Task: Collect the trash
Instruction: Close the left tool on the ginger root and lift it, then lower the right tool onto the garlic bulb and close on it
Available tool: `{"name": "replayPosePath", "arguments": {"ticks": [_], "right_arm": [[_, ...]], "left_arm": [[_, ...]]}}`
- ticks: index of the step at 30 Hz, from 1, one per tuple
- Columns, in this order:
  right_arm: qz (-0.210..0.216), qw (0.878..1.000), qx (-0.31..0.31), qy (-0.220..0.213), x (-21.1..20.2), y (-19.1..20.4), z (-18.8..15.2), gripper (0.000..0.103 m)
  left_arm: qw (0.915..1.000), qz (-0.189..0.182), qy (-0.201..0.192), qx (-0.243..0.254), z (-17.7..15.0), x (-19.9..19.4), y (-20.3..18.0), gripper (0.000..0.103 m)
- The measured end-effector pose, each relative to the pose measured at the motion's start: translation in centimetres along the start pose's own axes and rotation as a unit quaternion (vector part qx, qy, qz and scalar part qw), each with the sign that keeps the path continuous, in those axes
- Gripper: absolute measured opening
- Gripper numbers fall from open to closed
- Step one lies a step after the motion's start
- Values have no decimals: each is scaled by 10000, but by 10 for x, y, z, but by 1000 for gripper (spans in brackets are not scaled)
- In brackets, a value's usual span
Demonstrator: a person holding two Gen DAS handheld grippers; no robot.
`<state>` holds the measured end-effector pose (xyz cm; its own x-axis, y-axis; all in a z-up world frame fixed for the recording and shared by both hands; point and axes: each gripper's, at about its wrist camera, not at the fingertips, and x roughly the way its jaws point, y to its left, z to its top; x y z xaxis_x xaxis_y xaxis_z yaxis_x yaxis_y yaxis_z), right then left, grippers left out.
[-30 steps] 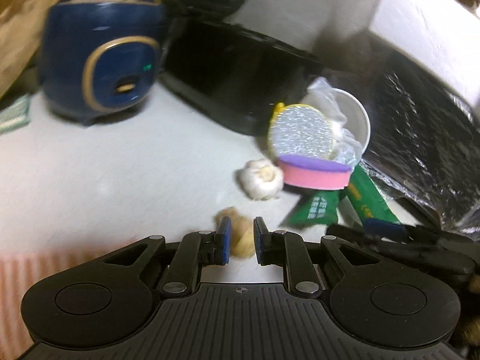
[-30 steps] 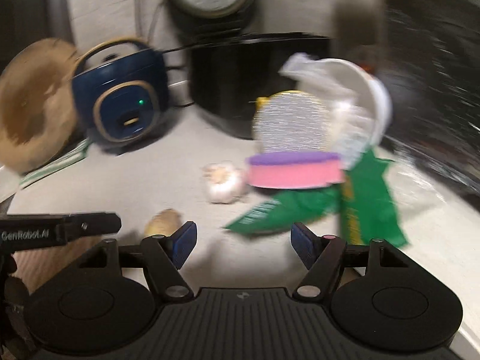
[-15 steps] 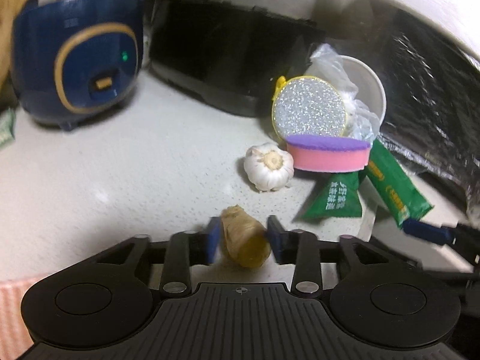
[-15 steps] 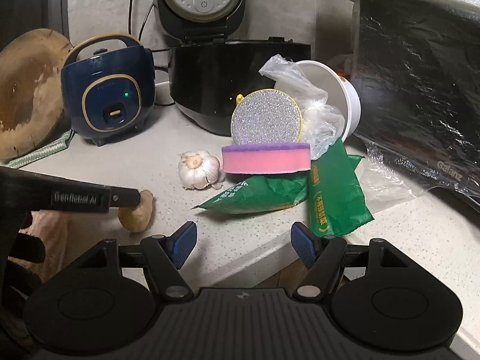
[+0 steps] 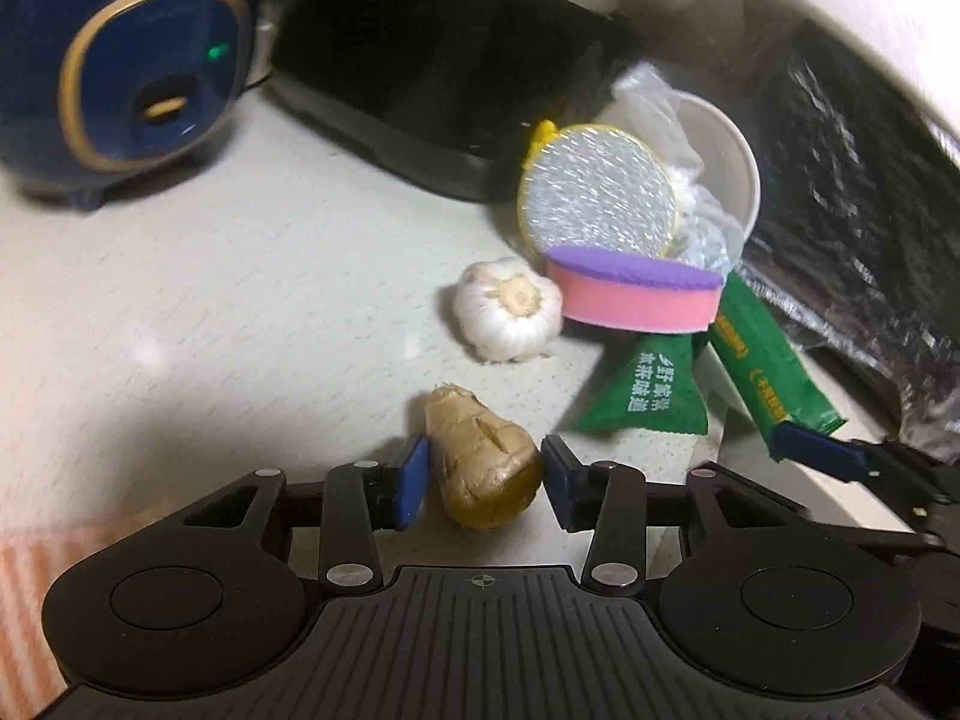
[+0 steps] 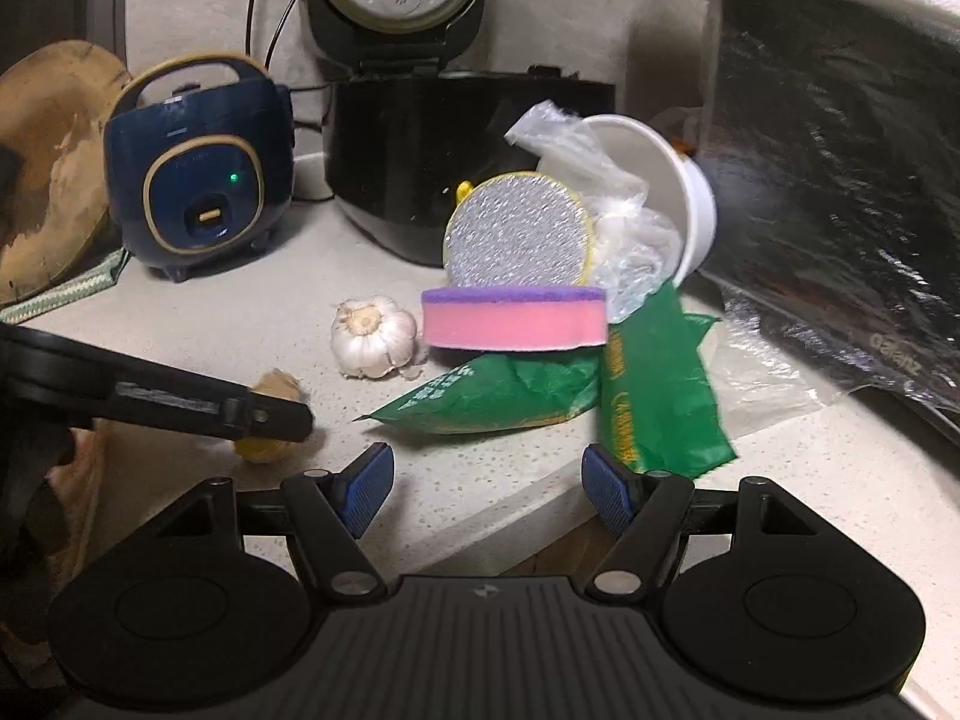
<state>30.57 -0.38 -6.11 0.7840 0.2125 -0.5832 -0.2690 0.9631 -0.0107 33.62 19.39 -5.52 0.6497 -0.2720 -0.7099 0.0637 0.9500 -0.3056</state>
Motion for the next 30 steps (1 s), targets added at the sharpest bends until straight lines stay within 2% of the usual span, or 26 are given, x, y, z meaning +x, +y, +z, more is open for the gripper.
{"name": "replayPosePath", "arguments": {"ticks": [3,7,10,15,20,23,25,26,27,30], "right_arm": [[90,9998,-190,-33,6,10,6,70],[212,9972,-624,-342,11,31,24,70],[257,9947,-883,-461,26,47,45,70],[259,9952,-938,-68,71,69,68,71],[105,9942,-1028,283,102,77,67,70],[232,9953,-788,520,106,73,62,69],[428,9950,-536,729,104,68,56,60],[494,9946,-472,785,103,67,53,48],[591,9942,-436,785,99,66,50,44],[733,9930,-493,782,87,68,42,37]], "left_arm": [[9996,14,-27,-291,-6,-14,18,46],[9989,162,-175,-404,-11,-33,32,46],[9988,269,-135,-378,-13,-42,35,46],[9986,441,-38,-302,-23,-52,34,46],[9981,537,8,-294,-30,-58,35,46],[9976,598,62,-333,-33,-59,37,46],[9974,620,77,-357,-33,-58,38,46],[9974,616,72,-356,-33,-58,38,46],[9975,607,70,-342,-33,-58,37,46],[9977,582,136,-322,-34,-54,37,46]]}}
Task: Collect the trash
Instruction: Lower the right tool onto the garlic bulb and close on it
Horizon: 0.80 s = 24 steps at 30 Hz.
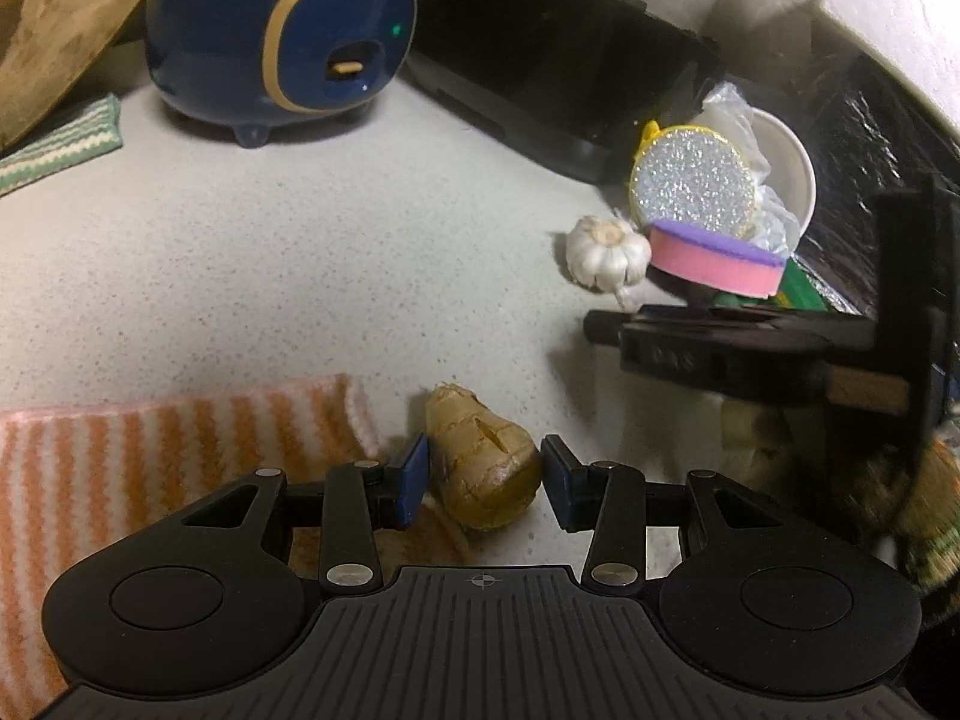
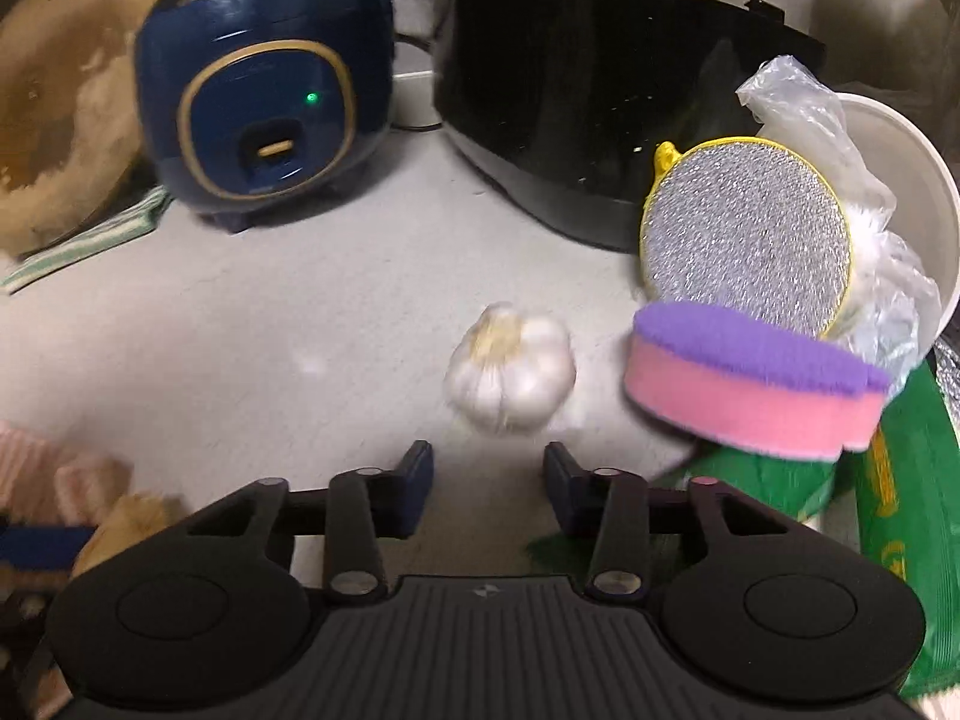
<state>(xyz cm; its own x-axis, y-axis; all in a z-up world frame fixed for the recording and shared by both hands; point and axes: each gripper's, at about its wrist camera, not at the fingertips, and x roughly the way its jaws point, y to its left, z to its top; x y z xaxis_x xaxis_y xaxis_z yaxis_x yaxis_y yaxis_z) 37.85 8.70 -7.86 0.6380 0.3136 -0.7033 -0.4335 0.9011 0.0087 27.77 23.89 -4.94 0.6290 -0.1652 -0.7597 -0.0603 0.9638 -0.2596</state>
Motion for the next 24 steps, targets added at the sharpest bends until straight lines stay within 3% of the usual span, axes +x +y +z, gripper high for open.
{"name": "replayPosePath", "arguments": {"ticks": [5,10,14,18,22,23,24], "right_arm": [[352,9994,59,22,-17,3,-14,36],[288,9993,164,-200,-26,3,-15,38],[-2,9979,363,-545,-25,-3,-3,56],[-178,9973,272,-654,-9,-3,15,65],[-463,9979,216,-386,19,-5,26,65],[-444,9982,241,-311,22,-5,27,62],[-376,9987,233,-244,23,-5,27,51]], "left_arm": [[10000,-13,49,82,3,5,-2,46],[9999,-49,52,114,3,7,-2,46],[9999,-116,46,36,1,5,2,46],[9999,-164,40,-11,1,5,4,46],[9998,-200,34,-49,1,5,6,46],[9998,-210,28,-57,1,5,6,46],[9997,-224,26,-65,1,5,7,46]]}}
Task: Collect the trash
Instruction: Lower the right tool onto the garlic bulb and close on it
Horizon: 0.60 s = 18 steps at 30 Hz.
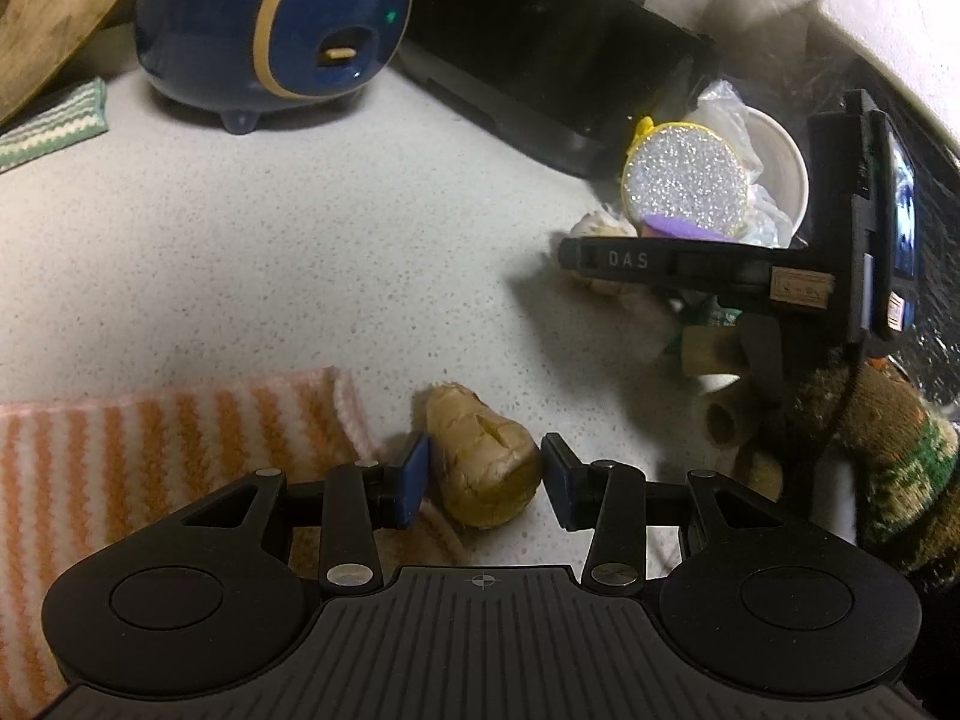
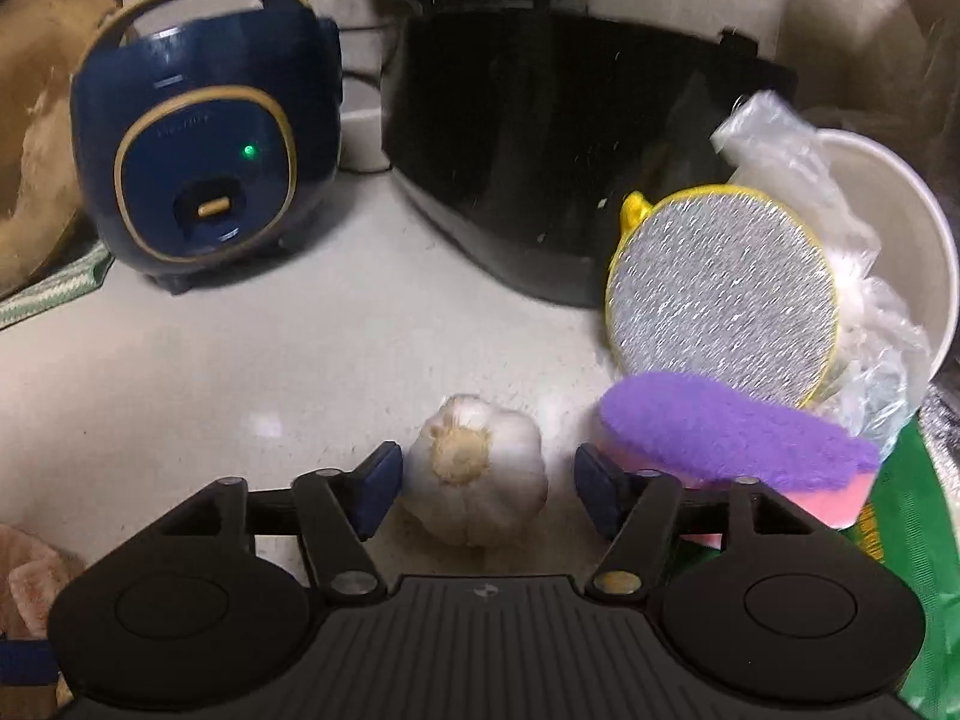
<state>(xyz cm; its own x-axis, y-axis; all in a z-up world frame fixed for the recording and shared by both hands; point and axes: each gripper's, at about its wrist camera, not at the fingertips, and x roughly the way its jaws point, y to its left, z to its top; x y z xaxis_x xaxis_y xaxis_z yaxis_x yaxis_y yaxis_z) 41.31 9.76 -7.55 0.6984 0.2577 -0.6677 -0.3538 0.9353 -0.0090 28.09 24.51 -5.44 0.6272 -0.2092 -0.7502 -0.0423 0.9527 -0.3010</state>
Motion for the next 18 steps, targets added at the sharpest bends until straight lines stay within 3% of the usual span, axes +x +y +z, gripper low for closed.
{"name": "replayPosePath", "arguments": {"ticks": [6,18], "right_arm": [[38,9994,-318,125,-17,14,-10,51],[403,9985,-212,304,-63,28,-45,52]], "left_arm": [[10000,-24,-2,-8,1,1,1,46],[10000,-34,1,29,1,1,2,46]]}}
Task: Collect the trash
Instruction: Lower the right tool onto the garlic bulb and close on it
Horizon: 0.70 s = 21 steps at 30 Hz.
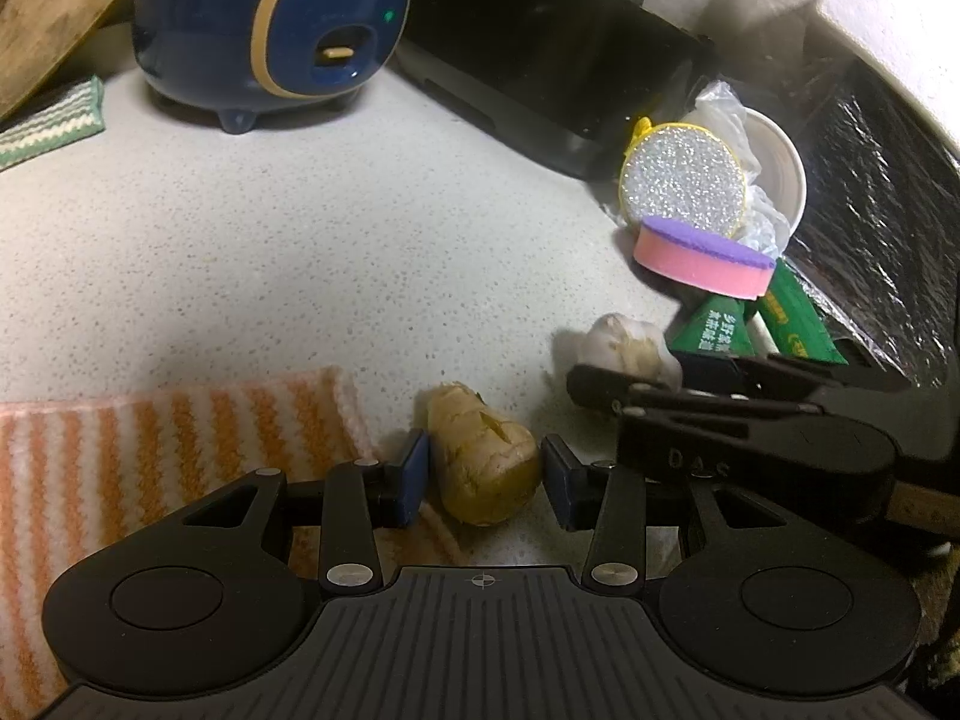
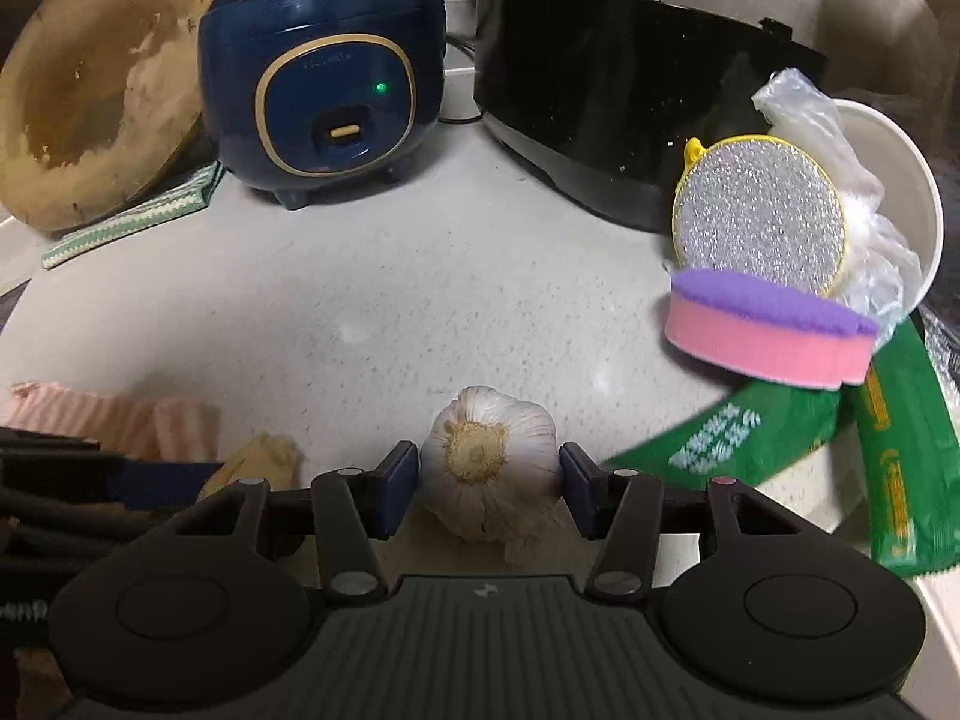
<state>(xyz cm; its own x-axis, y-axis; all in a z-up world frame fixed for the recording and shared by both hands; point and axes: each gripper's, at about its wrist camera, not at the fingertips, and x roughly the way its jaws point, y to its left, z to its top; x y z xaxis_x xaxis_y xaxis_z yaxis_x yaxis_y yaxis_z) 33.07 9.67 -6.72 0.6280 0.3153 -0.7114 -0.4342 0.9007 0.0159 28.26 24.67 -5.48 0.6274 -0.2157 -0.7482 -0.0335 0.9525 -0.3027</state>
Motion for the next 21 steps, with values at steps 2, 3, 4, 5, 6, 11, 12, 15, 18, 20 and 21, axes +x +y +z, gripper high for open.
{"name": "replayPosePath", "arguments": {"ticks": [2,3,4,5,6,11,12,15,18,20,21], "right_arm": [[-11,10000,29,-13,-3,0,-3,52],[-20,10000,34,-18,-5,1,-5,52],[-25,10000,38,-21,-5,1,-5,52],[-31,10000,45,-24,-6,1,-6,52],[-34,10000,56,-25,-7,1,-7,52],[-51,9999,89,-18,-8,-1,-9,52],[-68,9999,70,-23,-9,-1,-10,54],[-177,9998,-43,-114,-15,-2,-14,62],[-360,9986,-260,-285,-21,-4,-24,65],[-490,9977,-338,-335,-23,-4,-28,65],[-517,9975,-346,-333,-23,-4,-29,65]], "left_arm": [[10000,2,3,2,0,0,0,46],[10000,-8,7,-8,0,0,0,46],[10000,-20,9,-22,0,0,1,46],[10000,-31,9,-32,0,0,1,46],[10000,-31,7,-32,0,0,1,46],[10000,-25,-3,-8,-1,-1,1,46],[10000,-24,-3,-7,-1,-1,0,46],[10000,-21,1,2,-1,-1,0,46],[10000,-2,-6,20,-2,-1,-1,46],[10000,13,-11,52,-2,-1,-2,46],[10000,19,-14,64,-2,-1,-3,46]]}}
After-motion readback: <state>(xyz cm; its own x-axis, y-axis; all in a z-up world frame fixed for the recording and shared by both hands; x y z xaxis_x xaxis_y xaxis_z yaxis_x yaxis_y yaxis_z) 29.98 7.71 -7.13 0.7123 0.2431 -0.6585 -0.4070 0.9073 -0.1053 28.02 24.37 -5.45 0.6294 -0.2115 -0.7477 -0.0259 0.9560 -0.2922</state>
